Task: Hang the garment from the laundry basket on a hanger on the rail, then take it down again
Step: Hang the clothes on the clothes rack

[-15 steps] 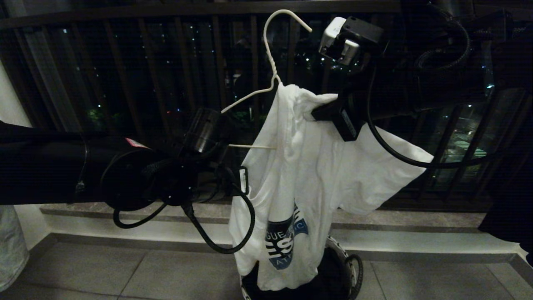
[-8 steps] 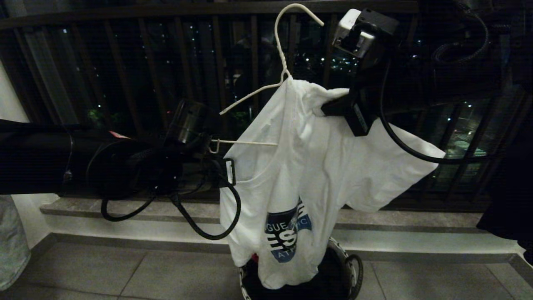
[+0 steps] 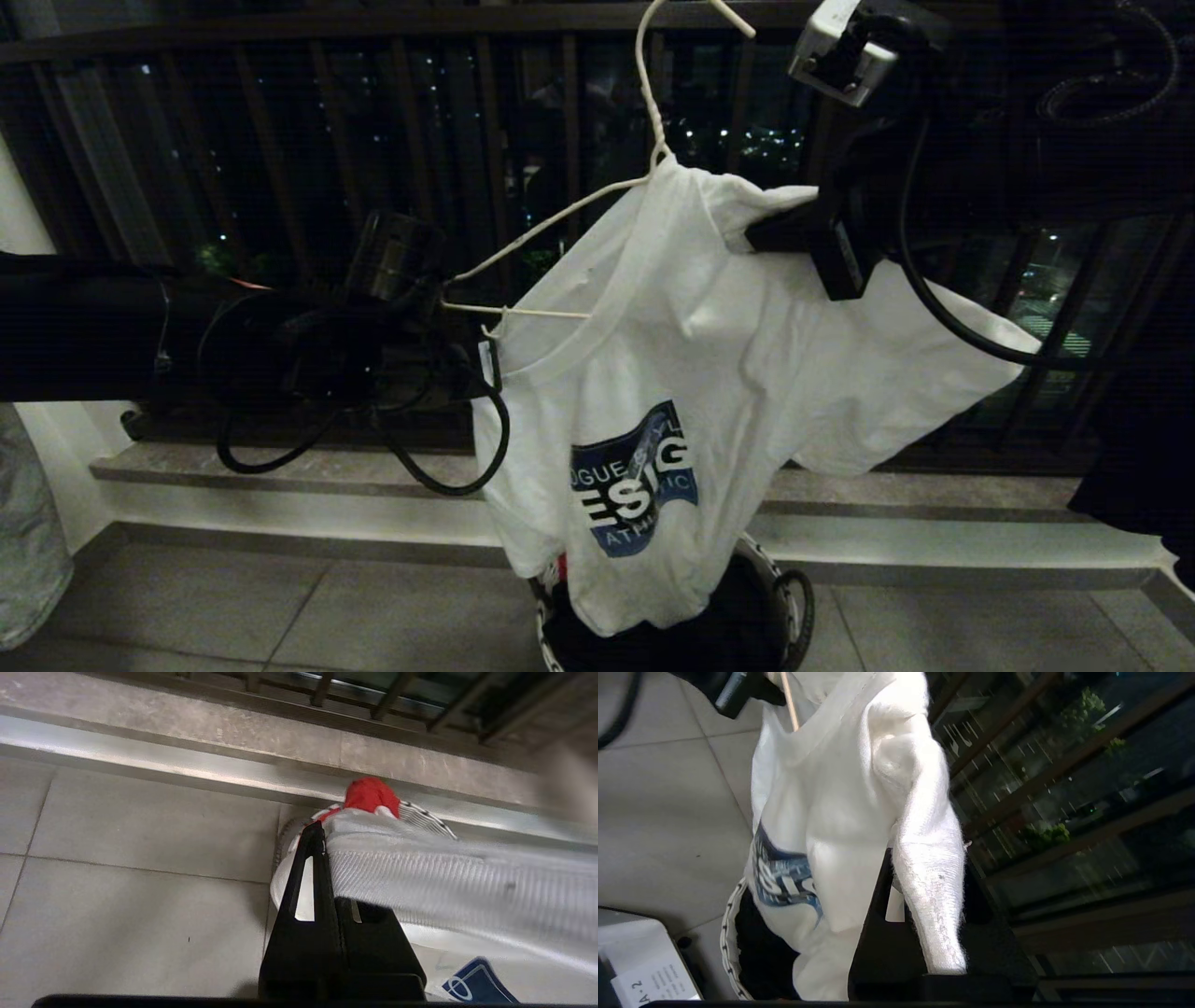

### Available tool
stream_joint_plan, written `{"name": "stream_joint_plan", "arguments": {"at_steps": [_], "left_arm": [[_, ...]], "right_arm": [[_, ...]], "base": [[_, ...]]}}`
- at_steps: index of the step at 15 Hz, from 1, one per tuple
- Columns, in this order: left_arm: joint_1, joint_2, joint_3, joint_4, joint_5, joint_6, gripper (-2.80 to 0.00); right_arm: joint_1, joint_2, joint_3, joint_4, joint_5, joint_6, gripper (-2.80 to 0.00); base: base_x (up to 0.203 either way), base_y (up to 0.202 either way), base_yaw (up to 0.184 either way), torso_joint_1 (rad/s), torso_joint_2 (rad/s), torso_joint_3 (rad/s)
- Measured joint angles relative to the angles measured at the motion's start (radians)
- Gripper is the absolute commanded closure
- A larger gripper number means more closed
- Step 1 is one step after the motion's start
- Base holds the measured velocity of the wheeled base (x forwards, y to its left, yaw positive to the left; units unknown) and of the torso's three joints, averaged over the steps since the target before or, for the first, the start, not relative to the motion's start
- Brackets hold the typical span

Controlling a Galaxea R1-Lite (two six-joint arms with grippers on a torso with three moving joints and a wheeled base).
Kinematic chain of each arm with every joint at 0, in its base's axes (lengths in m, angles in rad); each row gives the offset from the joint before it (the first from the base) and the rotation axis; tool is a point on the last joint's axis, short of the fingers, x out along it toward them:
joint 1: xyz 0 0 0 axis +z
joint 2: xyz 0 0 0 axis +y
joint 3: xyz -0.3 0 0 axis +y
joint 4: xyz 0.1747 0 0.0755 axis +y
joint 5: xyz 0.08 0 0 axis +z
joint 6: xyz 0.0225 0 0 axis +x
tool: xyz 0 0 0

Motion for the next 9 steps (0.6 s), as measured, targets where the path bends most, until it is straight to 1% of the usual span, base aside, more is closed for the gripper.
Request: {"name": "stream_joint_plan", "arguments": {"at_steps": [3,5,9], "left_arm": [[0.016,0.014,-0.006,0.0,0.0,0.0,0.0],[0.04,0.014,-0.016,0.001,-0.001,0.001,0.0],[0.075,0.005,-0.024,0.001,-0.019,0.004,0.0]], "right_arm": [[-0.004,-0.008,0.007,0.0,0.0,0.0,0.0],[-0.01,-0.013,0.016,-0.002,0.0,-0.001,0.0],[-0.022,-0.014,0.029,-0.006,-0.001,-0.001,0.0]], "base": [[0.0,0.0,0.0,0.0,0.0,0.0],[0.0,0.0,0.0,0.0,0.0,0.0],[0.0,0.0,0.0,0.0,0.0,0.0]]}}
